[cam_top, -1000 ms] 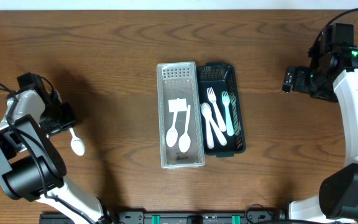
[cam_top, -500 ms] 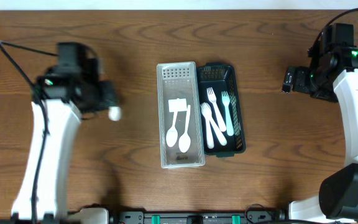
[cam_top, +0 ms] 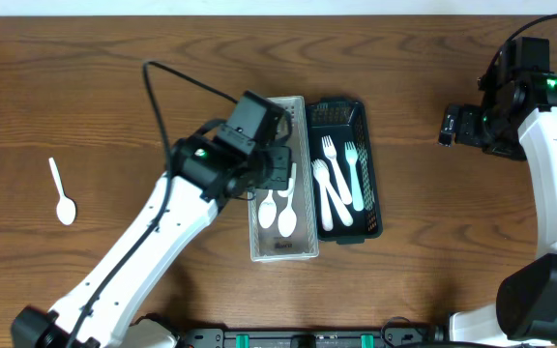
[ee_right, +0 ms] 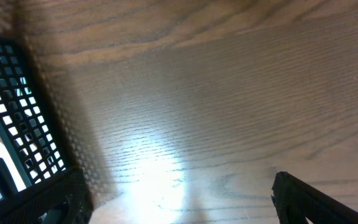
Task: Pack container
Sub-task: 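Carry the spoon with the left gripper and release it into the clear tray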
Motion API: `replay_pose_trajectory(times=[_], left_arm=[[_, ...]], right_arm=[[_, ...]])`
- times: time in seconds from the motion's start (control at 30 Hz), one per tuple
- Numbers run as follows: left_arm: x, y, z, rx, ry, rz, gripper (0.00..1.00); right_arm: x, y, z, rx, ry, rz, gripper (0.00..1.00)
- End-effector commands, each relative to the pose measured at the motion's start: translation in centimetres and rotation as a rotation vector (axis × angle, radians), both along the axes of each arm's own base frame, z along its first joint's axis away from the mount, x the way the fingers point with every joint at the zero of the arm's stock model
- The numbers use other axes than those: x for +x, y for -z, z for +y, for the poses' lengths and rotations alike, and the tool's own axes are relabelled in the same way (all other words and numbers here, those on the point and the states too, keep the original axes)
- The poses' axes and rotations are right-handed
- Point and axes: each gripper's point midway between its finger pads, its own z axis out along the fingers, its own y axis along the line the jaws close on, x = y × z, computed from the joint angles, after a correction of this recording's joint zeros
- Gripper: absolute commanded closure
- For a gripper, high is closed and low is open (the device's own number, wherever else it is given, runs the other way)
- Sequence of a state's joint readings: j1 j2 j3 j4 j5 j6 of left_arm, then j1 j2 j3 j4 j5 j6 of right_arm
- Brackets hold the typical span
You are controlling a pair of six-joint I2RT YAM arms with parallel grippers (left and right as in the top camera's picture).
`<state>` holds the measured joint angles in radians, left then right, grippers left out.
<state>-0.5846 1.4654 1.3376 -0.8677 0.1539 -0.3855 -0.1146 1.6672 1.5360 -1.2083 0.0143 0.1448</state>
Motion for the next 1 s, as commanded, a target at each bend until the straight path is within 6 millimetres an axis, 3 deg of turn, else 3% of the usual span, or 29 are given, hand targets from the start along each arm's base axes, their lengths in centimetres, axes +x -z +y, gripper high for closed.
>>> replay_pose_trajectory(times=[0.0, 0.17, 0.37, 0.47, 0.57, 0.7, 0.77, 0.8, 0.9, 0.97], left_arm=[[0.5, 1.0, -0.1, 0.019, -0.024, 0.019, 0.94], [1.8, 3.5, 1.3, 0.147, -0.051, 0.021, 0.94], [2.5, 6.0, 1.1, 0.203, -0.004, 0.046, 0.93], [2.8, 6.1, 1.2, 0.222, 0.019, 0.031, 0.62], [3.1, 5.8, 1.0, 0.229, 0.064, 0.0, 0.58], [3.4, 4.1, 1.2, 0.231, 0.087, -0.044, 0.61], [3.8, 2.1, 2.5, 0.259, 0.049, -0.093, 0.87], [4.1, 1.1, 3.3, 0.276, 0.025, -0.119, 0.92], [4.7, -2.3, 7.3, 0.341, -0.088, -0.208, 0.91], [4.9, -4.5, 11.4, 0.392, -0.202, -0.26, 0.89]], right_arm=[[-0.2, 0.2, 0.1, 0.006, -0.01, 0.01, 0.01], [-0.1, 0.2, 0.1, 0.006, -0.01, 0.009, 0.01], [-0.2, 0.2, 0.1, 0.006, -0.01, 0.013, 0.01], [-0.3, 0.2, 0.1, 0.007, -0.01, 0.015, 0.01], [-0.3, 0.2, 0.1, 0.007, -0.01, 0.016, 0.01], [-0.3, 0.2, 0.1, 0.007, -0.01, 0.017, 0.01], [-0.3, 0.2, 0.1, 0.007, -0.01, 0.016, 0.01], [-0.3, 0.2, 0.1, 0.007, -0.01, 0.016, 0.01], [-0.3, 0.2, 0.1, 0.007, -0.01, 0.016, 0.01], [-0.3, 0.2, 0.1, 0.006, -0.01, 0.016, 0.01]])
